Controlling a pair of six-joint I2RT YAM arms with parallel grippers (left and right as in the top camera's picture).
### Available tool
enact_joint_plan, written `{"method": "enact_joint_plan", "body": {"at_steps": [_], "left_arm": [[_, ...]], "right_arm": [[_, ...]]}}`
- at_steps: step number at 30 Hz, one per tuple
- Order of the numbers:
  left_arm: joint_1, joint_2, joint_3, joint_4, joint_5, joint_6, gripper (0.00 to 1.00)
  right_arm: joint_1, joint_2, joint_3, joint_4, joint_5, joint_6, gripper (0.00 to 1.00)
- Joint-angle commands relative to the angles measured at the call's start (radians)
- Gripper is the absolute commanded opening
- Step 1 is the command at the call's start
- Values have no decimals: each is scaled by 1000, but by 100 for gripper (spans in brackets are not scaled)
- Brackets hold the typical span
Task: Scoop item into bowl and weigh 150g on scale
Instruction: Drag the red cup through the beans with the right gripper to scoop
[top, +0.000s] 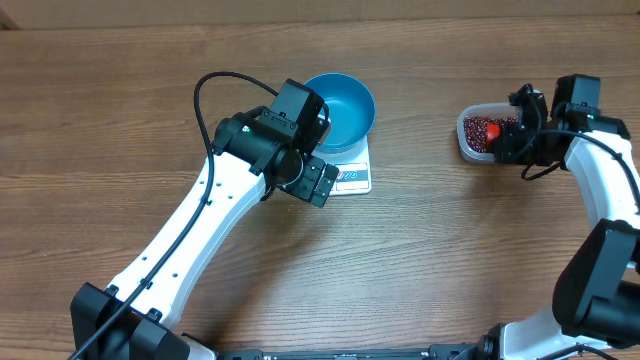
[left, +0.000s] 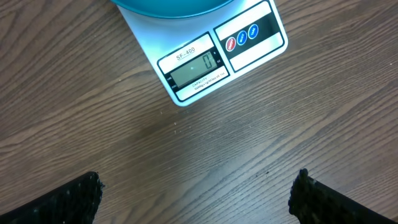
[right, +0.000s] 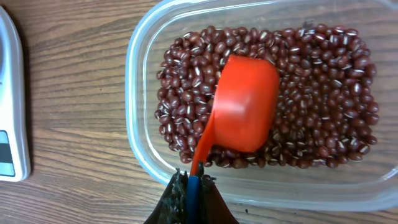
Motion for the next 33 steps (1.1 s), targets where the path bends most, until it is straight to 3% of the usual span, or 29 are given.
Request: {"method": "enact_joint_plan", "body": {"at_steps": [1, 33], "left_arm": [[-2, -11, 9, -3, -3, 15, 100], [-2, -11, 9, -3, -3, 15, 100]], "right_arm": [[-21, 18, 19, -10, -95, 5, 4], [-98, 69, 16, -3, -305, 8, 4]]}}
